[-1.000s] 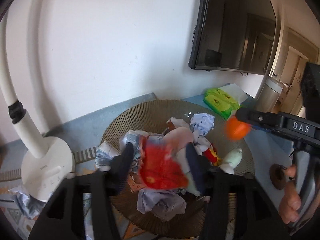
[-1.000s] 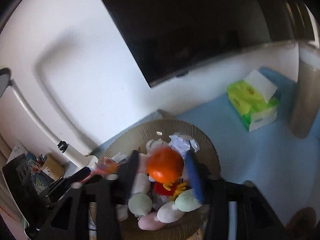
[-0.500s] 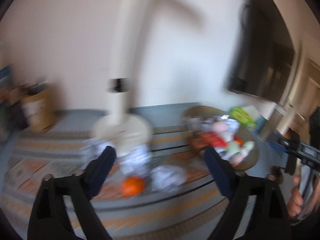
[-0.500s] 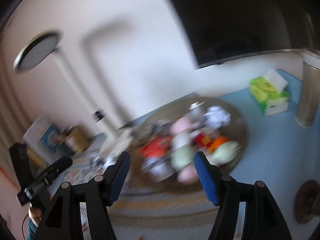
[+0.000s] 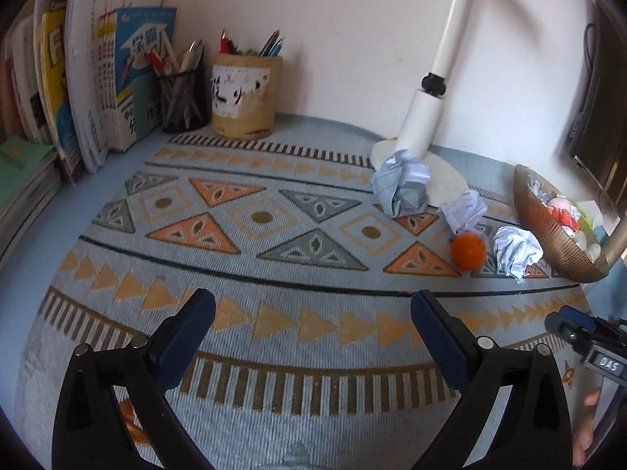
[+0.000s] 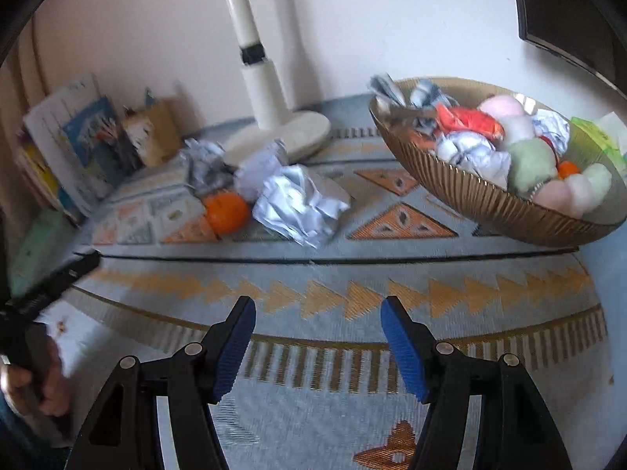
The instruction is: Organize objects
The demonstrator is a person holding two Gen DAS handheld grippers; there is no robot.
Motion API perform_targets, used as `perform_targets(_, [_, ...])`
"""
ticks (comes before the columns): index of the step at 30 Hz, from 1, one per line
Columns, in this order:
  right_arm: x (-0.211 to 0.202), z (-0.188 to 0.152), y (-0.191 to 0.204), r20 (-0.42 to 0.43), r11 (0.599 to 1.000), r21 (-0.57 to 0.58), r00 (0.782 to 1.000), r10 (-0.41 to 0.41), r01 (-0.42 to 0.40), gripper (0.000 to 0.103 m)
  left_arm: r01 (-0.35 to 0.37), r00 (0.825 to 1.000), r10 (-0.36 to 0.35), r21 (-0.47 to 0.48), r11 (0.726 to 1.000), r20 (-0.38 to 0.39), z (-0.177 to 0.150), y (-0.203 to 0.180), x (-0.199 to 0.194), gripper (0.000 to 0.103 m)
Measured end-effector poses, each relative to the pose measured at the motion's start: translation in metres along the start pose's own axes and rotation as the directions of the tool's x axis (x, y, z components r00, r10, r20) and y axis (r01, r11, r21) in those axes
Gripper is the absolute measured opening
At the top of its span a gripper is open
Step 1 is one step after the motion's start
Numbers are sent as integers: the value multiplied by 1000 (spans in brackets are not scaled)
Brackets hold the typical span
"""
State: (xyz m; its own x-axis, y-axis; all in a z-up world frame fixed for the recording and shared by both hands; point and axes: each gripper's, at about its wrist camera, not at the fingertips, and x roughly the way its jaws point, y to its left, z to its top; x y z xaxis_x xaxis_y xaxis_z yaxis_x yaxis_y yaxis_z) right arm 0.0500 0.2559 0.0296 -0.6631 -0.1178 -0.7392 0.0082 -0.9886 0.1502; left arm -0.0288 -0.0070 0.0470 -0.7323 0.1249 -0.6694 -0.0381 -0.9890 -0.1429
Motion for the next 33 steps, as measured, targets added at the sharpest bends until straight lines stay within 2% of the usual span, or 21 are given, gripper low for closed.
perform_targets(4, [4, -1, 2, 16, 999, -16, 999, -43, 43, 65, -48, 999, 47, 83, 995, 17, -5, -16, -1, 100])
perform_targets(6, [3, -1, 3, 20, 998, -24, 998, -52, 53, 65, -42, 999, 40, 113, 993, 23, -6, -21, -3, 100])
perform_targets(10, [1, -1, 5, 24, 998, -34, 998, -61, 62, 65, -26, 1000, 27, 83, 996, -5, -5, -14, 1, 100])
perform_targets(11, [1, 0, 5, 25, 997, -34, 998, -62, 63, 68, -22, 1000, 22, 75, 997, -1, -5, -12, 0, 100])
perform_targets(14, [-3, 0, 5, 43, 997, -34, 997, -69, 70, 89, -12, 1000, 12, 61, 998, 6, -6, -10, -2, 100])
perform_targets(15, [-6, -1, 5, 63, 996, -35, 995, -74, 76, 92, -12, 1000, 12, 60, 998, 4, -6, -10, -2, 100])
perform_targets(27, [-5, 0, 6, 61, 996, -40, 995, -77, 80, 94, -13, 1000, 14, 67, 998, -9, -6, -11, 0, 100])
perform_targets(33, [-3, 1, 4, 61, 992, -17, 991, -122, 123, 94, -27, 999, 28, 67, 997, -16, -7, -11, 1, 100])
